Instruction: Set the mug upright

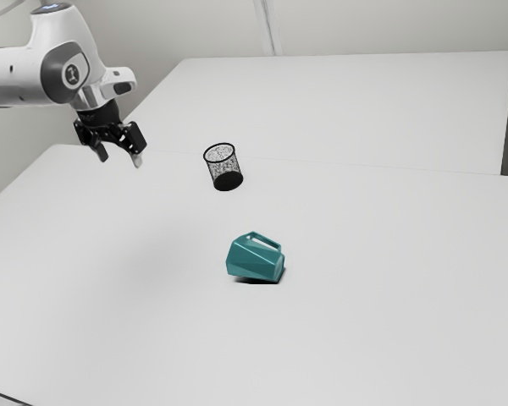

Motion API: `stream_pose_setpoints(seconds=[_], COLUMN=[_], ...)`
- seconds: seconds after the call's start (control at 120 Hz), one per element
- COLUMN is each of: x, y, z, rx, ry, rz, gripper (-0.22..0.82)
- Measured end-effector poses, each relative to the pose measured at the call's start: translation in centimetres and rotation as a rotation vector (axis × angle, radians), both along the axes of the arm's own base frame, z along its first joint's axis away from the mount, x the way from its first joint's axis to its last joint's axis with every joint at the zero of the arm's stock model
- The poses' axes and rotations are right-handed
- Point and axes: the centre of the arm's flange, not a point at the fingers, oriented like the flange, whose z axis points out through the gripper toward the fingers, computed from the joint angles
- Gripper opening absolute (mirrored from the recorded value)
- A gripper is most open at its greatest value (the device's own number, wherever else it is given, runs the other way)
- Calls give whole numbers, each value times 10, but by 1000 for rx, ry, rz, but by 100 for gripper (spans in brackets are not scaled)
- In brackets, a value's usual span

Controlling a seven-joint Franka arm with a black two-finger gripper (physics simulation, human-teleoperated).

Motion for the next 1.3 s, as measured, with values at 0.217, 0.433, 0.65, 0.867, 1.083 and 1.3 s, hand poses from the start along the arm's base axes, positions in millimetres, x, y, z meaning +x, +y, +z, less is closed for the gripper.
stream_pose_setpoints(seconds=[0.217, 0.433, 0.65, 0.867, 1.083, 1.3], x=[-49, -82, -81, -70, -62, -54], y=[-6, 30, -15, -51, -53, -85], z=[-43, -110, -161, -191, -209, -217], rx=[-153, -483, -663, -738, -805, -828], ry=[29, 90, 155, 181, 154, 138], rz=[47, 270, 287, 250, 257, 190], gripper=[60, 60, 60, 60, 60, 60])
